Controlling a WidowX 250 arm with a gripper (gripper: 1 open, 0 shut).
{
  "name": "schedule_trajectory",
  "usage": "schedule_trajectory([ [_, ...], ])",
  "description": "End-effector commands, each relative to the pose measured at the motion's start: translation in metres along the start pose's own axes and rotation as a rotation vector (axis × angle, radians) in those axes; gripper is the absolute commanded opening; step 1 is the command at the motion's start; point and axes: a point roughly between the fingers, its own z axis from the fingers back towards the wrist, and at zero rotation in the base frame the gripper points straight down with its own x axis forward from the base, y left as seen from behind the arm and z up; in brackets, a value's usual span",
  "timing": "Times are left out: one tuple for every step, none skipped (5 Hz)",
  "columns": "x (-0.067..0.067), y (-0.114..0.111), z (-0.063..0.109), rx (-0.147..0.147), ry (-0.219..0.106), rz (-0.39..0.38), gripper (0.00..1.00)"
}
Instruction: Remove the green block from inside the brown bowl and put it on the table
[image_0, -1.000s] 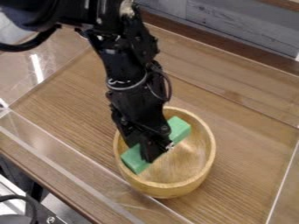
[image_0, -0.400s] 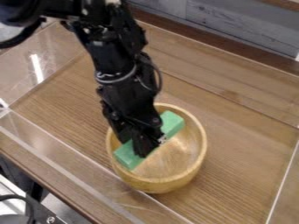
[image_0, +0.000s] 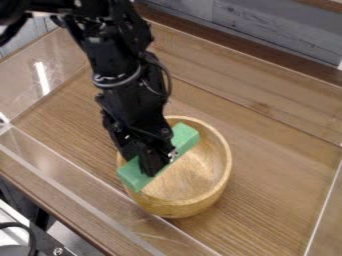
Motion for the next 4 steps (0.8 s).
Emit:
schedule_trajectory([
  [0.007, 0.004, 0.016, 0.015, -0.052, 0.014, 0.0],
  [0.006, 0.005, 0.021, 0.014, -0.053, 0.027, 0.0],
  [0.005, 0.005, 0.024, 0.014, -0.054, 0.038, 0.0],
  [0.006, 0.006, 0.026, 0.015, -0.054, 0.05, 0.0],
])
